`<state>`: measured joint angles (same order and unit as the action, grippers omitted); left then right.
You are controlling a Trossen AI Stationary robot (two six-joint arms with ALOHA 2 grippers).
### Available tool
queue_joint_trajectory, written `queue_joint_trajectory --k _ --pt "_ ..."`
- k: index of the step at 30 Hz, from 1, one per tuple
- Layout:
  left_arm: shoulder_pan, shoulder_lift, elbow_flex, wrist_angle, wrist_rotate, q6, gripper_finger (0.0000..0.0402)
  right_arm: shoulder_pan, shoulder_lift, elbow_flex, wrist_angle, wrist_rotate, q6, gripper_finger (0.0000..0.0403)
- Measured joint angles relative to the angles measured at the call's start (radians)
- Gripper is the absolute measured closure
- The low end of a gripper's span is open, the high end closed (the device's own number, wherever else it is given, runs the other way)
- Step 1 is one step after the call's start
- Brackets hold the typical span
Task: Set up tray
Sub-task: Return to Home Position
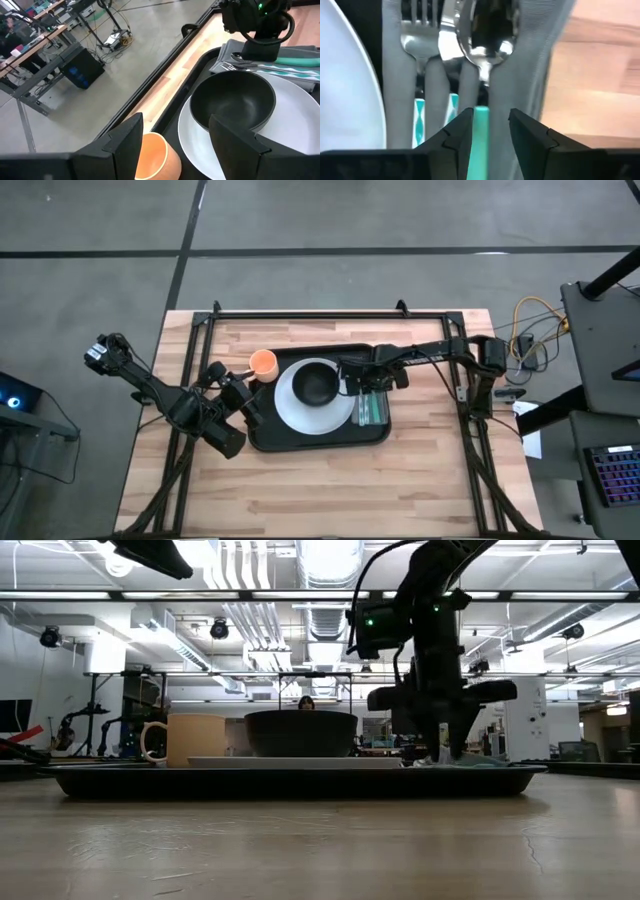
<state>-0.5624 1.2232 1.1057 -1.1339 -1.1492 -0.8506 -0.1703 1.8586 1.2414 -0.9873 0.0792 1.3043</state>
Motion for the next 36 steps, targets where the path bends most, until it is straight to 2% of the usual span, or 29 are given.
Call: queue_joint_trajectory --k 3,7,12,17,21,23,30,36 --pt "0.000 0.000 0.000 0.000 0.000 0.004 0.0194 0.000 -0.023 0.028 -0.059 0.016 -0.019 0.0287" --pt "0.000 0.000 0.000 0.000 -0.008 0.004 0.0194 0.037 -0.087 0.086 -0.116 0.097 -0.070 0.0295" --pt "0.001 -0.007 0.008 0.001 -0.029 -0.001 0.0194 0.182 -0.227 0.115 -0.132 0.370 -0.112 0.0305" --pt "0.044 -0.063 0.021 0.000 -0.064 -0.025 0.0194 0.333 -0.420 0.054 -0.168 0.570 -0.047 0.0299" --pt "0.119 -0.113 0.021 0.011 -0.087 -0.022 0.0194 0.406 -0.577 -0.025 -0.254 0.658 0.036 0.0283" --pt "0.165 -0.119 0.021 0.026 -0.087 0.007 0.0194 0.415 -0.647 -0.072 -0.250 0.695 0.020 0.0275" --pt "0.334 -0.099 0.021 0.166 -0.039 0.186 0.0194 0.380 -0.836 -0.271 0.020 0.734 -0.356 0.0254" --pt "0.395 -0.069 0.019 0.304 -0.001 0.316 0.0194 0.347 -1.011 -0.441 0.246 0.728 -0.587 0.0252"
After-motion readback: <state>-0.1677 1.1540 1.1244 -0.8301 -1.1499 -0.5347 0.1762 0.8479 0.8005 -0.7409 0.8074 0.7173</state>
